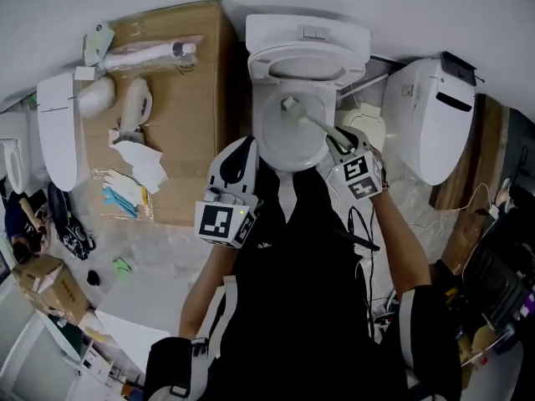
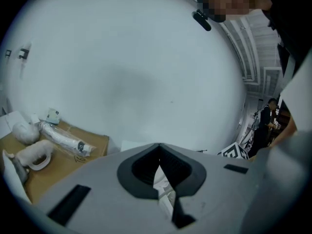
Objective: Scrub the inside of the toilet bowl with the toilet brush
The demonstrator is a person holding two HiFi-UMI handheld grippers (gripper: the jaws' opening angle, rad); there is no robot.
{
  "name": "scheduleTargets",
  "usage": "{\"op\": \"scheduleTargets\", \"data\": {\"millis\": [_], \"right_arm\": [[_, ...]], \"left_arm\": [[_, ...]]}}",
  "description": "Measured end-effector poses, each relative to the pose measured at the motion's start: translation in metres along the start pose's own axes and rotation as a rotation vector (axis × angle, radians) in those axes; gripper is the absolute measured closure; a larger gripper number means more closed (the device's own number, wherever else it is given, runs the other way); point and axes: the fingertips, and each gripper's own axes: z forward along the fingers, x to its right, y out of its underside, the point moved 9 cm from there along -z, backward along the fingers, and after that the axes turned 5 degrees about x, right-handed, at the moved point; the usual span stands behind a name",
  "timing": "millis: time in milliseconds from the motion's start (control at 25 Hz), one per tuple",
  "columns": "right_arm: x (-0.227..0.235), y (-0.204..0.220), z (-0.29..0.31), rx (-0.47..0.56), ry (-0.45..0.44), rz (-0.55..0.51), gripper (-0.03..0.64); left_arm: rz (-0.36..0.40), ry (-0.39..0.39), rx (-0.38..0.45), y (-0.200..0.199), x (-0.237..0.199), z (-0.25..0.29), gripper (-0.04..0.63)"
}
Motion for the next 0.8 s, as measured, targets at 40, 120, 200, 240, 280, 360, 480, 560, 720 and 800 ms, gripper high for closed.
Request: {"op": "scheduleTargets", "data": {"millis": [40,120,200,240,280,360,480,560,720,800], "right_arm": [[0.002,-0.004,-0.014,0.017,0.018,0.042,0.494],[0.006,-0.014,-0.040,0.052,0.051,0.121,0.494],[0.009,-0.025,-0.064,0.086,0.082,0.181,0.494],[0.010,-0.030,-0.075,0.101,0.098,0.202,0.494],[0.011,-0.034,-0.086,0.116,0.112,0.218,0.494],[0.014,-0.043,-0.106,0.144,0.140,0.239,0.494],[0.019,-0.054,-0.132,0.192,0.174,0.251,0.494],[0.023,-0.063,-0.149,0.233,0.188,0.250,0.494],[0.026,-0.076,-0.184,0.313,0.211,0.256,0.494],[0.028,-0.083,-0.200,0.352,0.221,0.266,0.494]], "left_arm": [[0.001,0.000,0.007,-0.006,0.001,0.000,0.588],[-0.002,-0.006,0.030,-0.018,0.002,-0.003,0.588],[0.008,-0.004,0.047,-0.031,0.005,-0.006,0.588],[0.019,0.001,0.052,-0.038,0.008,-0.006,0.588],[0.033,0.007,0.055,-0.045,0.012,-0.006,0.588],[0.053,0.015,0.063,-0.057,0.018,-0.006,0.588],[0.064,0.011,0.082,-0.072,0.025,-0.005,0.588],[0.073,0.010,0.100,-0.081,0.030,-0.004,0.588],[0.087,0.016,0.131,-0.096,0.045,-0.005,0.588],[0.094,0.019,0.143,-0.103,0.052,-0.003,0.588]]}}
